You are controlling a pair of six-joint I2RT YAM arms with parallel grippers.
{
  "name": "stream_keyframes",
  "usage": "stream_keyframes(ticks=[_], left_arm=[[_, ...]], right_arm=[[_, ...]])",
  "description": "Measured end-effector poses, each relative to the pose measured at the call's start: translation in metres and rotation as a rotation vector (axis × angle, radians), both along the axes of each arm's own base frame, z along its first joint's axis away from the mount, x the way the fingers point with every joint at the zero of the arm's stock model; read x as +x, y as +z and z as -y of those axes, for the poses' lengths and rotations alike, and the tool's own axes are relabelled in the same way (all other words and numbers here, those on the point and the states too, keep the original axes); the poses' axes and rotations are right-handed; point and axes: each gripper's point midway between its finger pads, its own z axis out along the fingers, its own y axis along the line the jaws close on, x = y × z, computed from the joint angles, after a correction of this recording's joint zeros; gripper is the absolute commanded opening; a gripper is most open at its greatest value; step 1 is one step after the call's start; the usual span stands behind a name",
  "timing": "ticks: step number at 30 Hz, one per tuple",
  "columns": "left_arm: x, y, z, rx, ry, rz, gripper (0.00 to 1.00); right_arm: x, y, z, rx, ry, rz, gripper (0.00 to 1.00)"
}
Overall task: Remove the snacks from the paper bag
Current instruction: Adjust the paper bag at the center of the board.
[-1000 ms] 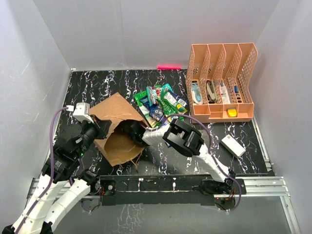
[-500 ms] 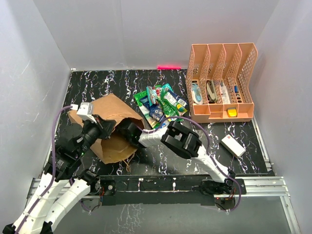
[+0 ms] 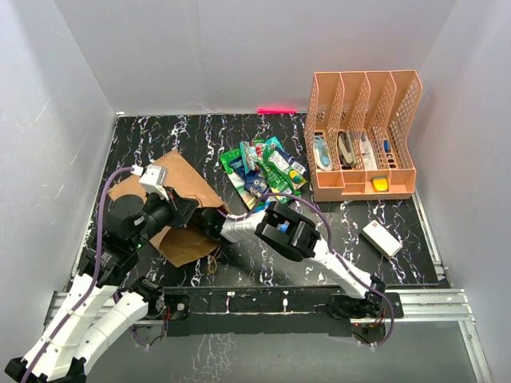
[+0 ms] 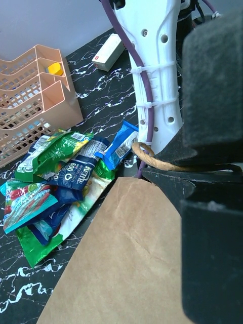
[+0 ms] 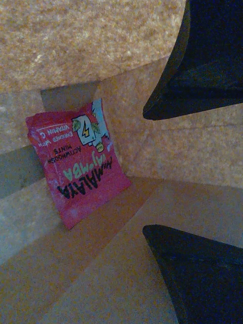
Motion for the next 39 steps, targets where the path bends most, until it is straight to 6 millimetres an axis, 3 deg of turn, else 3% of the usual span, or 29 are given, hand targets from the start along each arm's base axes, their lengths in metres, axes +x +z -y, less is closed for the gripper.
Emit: stream_keyframes(ticks=[4, 9, 12, 16, 19, 24, 30, 36, 39], left_arm=[[0.002, -0.001, -0.003, 0.017, 0.013, 0.001, 0.0], [0.013, -0.009, -0.033, 0.058, 0.205, -0.029, 0.0], [0.016, -0.015, -0.053, 0.078, 0.327, -0.051, 0.0], [0.019, -0.018, -0.069, 0.075, 0.431, -0.063, 0.0], [0.02, -0.018, -0.073, 0.063, 0.468, -0.069, 0.0], [0.022, -0.018, -0.074, 0.058, 0.486, -0.071, 0.0], [0.026, -0.018, -0.072, 0.058, 0.487, -0.076, 0.0], [0.028, -0.016, -0.067, 0.04, 0.469, -0.072, 0.0], [0.029, -0.013, -0.063, 0.026, 0.449, -0.067, 0.0]], right_arm=[[0.004, 0.002, 0.005, -0.068, -0.02, 0.056, 0.89], [0.001, 0.0, 0.019, -0.099, -0.059, 0.064, 0.85], [-0.008, -0.004, 0.042, -0.148, -0.088, 0.043, 0.74], [-0.023, -0.008, 0.073, -0.205, -0.115, 0.013, 0.51], [-0.045, -0.009, 0.092, -0.24, -0.093, -0.009, 0.47], [-0.091, -0.002, 0.104, -0.224, -0.041, -0.05, 0.57], [-0.145, 0.03, 0.114, -0.007, -0.031, -0.255, 0.7], [-0.165, 0.099, 0.151, 0.431, -0.068, -0.514, 0.83], [-0.162, 0.115, 0.165, 0.597, -0.109, -0.594, 0.83]])
